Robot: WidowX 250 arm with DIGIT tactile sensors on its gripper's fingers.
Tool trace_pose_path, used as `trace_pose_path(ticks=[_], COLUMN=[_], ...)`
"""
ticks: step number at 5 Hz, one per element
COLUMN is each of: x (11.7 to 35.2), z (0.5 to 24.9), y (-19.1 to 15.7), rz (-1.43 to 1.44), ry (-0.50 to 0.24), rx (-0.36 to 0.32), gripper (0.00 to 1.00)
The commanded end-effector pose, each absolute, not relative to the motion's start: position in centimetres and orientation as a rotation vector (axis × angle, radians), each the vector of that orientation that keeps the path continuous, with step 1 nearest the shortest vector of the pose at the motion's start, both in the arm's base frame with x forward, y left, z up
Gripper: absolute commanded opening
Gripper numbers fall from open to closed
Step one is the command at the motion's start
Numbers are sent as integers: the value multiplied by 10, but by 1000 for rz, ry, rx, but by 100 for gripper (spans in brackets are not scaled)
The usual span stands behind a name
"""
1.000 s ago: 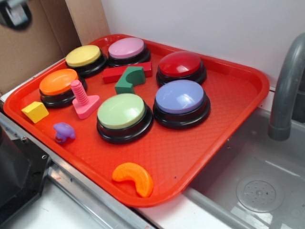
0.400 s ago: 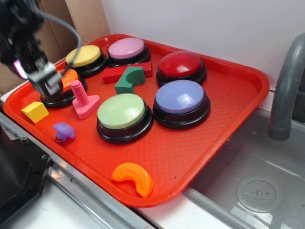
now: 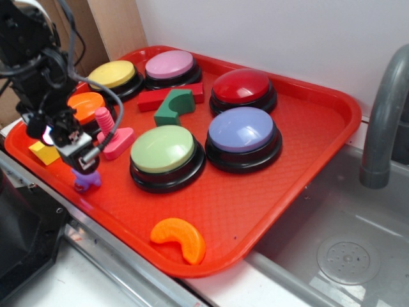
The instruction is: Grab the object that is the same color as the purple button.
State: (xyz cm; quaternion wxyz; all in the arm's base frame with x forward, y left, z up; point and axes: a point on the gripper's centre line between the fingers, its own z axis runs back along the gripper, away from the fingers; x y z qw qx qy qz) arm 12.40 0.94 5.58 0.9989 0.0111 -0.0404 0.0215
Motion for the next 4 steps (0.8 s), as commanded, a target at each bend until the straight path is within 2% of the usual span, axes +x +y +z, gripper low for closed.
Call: trace_pose_path(ticks=[1, 2, 3, 4], x=[134, 132, 132, 133], z=[15, 6, 14, 25], y=[11, 12, 13, 15], rz=[14, 71, 71, 89], ry=[-61, -67, -100, -93], rx=[10, 15, -32, -68], gripper=[100, 74, 0, 0])
